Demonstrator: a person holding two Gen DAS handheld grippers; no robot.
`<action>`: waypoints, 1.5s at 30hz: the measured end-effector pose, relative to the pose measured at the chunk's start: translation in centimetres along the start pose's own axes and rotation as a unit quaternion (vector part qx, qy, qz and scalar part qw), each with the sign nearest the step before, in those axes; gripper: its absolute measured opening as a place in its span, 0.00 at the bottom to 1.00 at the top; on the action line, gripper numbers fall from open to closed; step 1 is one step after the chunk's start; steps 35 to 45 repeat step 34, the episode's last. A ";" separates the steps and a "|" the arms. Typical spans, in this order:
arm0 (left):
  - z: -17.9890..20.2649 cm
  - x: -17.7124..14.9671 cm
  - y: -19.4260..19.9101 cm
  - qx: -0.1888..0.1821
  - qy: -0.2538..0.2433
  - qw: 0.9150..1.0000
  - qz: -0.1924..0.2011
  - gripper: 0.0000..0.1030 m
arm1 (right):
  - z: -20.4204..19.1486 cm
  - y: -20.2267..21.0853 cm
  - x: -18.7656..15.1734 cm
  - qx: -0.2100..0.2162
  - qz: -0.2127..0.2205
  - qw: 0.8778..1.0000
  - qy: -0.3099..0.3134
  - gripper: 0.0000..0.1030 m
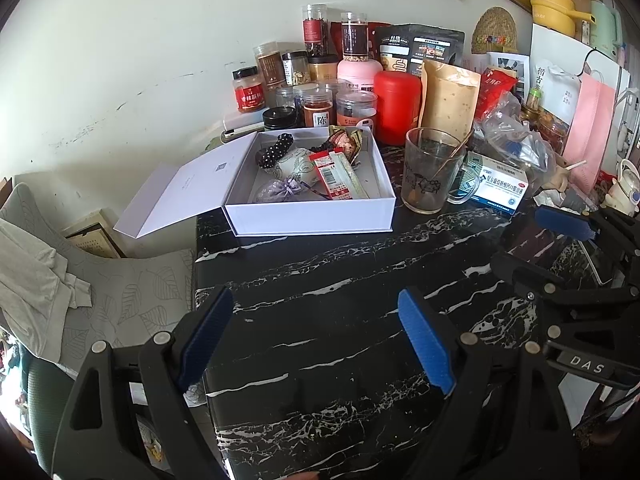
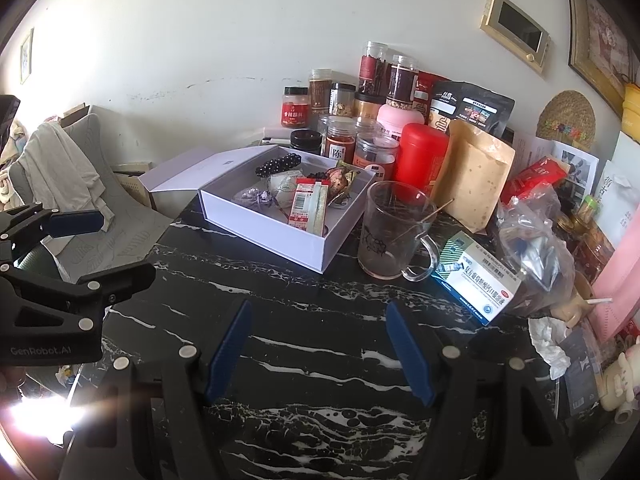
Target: Organize objects
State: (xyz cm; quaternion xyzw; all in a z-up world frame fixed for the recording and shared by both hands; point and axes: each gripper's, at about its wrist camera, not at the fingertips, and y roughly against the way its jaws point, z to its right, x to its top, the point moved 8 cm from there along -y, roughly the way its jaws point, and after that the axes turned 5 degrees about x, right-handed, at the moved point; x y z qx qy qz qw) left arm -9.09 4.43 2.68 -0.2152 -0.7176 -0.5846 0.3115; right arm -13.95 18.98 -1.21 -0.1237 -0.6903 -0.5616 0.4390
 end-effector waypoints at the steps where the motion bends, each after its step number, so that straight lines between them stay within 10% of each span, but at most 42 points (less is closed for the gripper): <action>1: 0.0 0.0 -0.1 -0.001 0.000 1.000 0.000 0.81 | 0.0 0.0 0.0 0.000 0.000 1.000 0.000 0.68; 45: 1.2 -1.2 -2.9 -0.003 -0.004 0.999 -0.033 0.81 | 1.2 -3.0 -2.6 0.002 -0.038 0.999 -0.030 0.68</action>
